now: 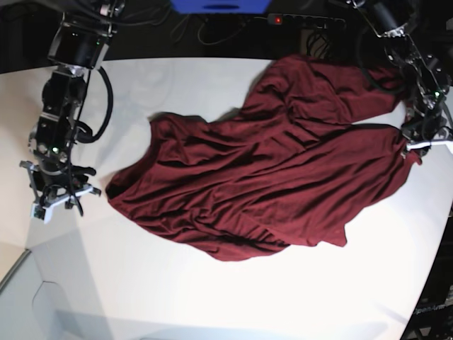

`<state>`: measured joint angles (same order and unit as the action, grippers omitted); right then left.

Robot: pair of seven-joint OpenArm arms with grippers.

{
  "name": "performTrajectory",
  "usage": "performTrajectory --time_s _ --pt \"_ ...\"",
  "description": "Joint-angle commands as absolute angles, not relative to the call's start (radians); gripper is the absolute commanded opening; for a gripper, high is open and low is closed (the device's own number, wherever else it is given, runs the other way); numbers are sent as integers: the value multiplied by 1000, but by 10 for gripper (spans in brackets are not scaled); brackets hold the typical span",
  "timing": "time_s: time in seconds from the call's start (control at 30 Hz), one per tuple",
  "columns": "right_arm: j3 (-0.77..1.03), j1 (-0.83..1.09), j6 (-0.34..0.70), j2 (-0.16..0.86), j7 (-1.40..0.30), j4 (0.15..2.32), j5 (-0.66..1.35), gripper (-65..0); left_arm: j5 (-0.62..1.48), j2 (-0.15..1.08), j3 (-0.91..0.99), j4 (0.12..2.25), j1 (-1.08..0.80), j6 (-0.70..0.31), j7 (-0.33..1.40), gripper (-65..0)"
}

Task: Layout the t-shirt on the table in an organized manner, then fold the t-shirt properly
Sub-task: 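Pull a shirt corner outward with the left gripper and release, then grasp the shirt body with both grippers and smooth it flat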

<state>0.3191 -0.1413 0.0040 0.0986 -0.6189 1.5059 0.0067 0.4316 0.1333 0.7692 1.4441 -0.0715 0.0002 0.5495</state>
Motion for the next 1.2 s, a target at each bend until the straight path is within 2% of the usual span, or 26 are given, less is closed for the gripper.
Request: performTrajectory --time_s 0.0,0.1,0.2,0.33,0.4,0.57,0.7,0.93,1.17 --pt "300 -163 7 107 -595 1534 5 -375 435 157 774 1475 -64 -4 519 -434" --pt "228 -147 8 110 -616 1543 5 -375 435 157 774 1521 -65 -4 519 -352" --pt "143 -131 51 107 -665 1595 5 -375 437 157 776 1606 -76 -4 518 -312" --pt "64 -127 157 71 -700 1632 5 -375 437 157 768 1641 -24 -4 519 -310" --pt "39 -127 160 64 -705 1629 5 -375 429 142 760 1606 35 -4 521 -310" --pt "-70 -120 160 64 -697 1623 5 -375 426 143 650 1345 159 -4 510 -310" --pt "-116 -131 160 64 -694 1521 5 -375 427 143 558 1184 257 -4 509 -311" --pt "-114 -128 160 77 -661 1408 4 -375 426 140 433 1125 325 5 509 -311" --pt "-111 -107 160 166 -590 1348 2 -375 427 196 432 1018 278 5 507 -311"
